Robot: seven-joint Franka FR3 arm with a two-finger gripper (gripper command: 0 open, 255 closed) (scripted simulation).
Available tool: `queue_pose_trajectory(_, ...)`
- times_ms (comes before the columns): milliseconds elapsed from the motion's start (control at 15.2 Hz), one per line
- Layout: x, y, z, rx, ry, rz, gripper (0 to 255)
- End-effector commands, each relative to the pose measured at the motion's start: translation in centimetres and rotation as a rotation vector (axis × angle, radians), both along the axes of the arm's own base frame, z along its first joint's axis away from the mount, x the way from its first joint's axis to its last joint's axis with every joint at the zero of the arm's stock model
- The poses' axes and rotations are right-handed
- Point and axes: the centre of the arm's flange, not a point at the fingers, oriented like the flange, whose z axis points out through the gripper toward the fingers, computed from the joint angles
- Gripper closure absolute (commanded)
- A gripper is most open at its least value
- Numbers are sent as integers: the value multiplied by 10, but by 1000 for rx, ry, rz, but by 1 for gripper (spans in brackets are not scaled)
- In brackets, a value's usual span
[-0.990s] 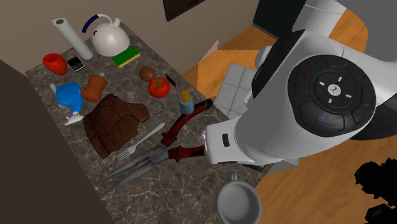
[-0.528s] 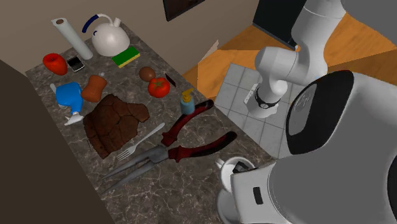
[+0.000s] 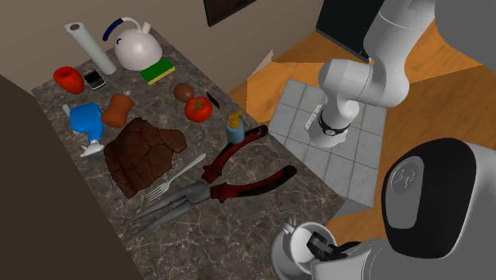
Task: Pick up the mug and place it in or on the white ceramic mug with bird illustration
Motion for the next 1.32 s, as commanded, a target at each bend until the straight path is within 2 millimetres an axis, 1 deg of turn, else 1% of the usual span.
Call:
queue_pose_trajectory(0,0,-1,-11,0,-1,0,255)
queue_pose_trajectory(792,0,-1,-73,0,-1,0,255)
queue_pose_trajectory(1254,0,-1,-73,0,-1,0,255)
